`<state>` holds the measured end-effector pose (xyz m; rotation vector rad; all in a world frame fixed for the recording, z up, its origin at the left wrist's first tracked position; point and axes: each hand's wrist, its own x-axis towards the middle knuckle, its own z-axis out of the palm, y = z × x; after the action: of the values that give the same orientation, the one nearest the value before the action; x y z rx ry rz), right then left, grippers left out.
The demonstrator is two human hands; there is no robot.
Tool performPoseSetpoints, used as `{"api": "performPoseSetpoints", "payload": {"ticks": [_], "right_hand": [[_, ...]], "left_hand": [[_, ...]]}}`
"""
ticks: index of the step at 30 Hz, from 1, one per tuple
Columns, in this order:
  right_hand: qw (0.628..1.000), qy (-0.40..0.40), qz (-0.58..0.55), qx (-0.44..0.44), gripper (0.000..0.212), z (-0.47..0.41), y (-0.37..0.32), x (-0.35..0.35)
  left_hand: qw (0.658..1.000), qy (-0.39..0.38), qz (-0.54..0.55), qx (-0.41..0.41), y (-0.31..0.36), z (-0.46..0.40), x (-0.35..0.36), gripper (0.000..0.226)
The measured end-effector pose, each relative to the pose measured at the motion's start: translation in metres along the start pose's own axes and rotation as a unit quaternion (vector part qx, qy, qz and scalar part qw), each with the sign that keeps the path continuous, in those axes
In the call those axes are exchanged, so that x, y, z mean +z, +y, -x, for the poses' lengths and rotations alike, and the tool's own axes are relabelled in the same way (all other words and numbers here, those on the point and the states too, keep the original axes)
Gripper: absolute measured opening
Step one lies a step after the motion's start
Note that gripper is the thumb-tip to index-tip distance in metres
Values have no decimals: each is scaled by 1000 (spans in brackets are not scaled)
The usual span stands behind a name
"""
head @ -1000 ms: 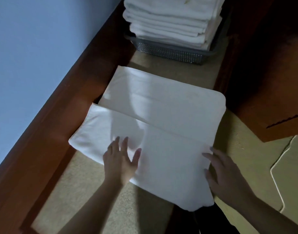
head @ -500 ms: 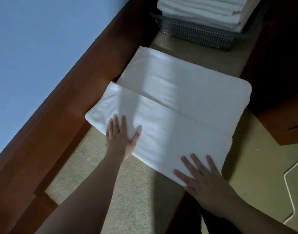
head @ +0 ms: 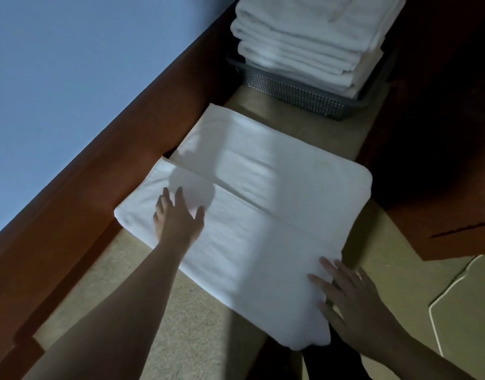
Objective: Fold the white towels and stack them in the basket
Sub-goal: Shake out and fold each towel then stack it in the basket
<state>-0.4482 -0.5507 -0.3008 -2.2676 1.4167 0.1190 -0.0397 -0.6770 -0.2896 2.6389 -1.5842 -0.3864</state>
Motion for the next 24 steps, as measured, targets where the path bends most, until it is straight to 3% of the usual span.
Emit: {"api": "performPoseSetpoints", "payload": {"ticks": [4, 8, 14, 20, 24], "right_hand": [[987, 24, -78, 136, 60, -48, 43, -43], [958, 45, -173, 225, 67, -101, 82, -86], [942, 54, -215, 253, 74, -165, 126, -119], [923, 42, -247, 291, 80, -198, 159, -128], [909, 42, -270, 315, 68, -208, 175, -127]], "left_hand": [[977, -34, -22, 209, 87, -15, -5, 76], [940, -81, -90, 318, 177, -49, -2, 75], [895, -133, -246, 347, 280, -111, 3, 82], [873, -163, -323, 327, 311, -146, 0, 96], [835, -171, -398, 339, 318, -159, -5, 78]]}}
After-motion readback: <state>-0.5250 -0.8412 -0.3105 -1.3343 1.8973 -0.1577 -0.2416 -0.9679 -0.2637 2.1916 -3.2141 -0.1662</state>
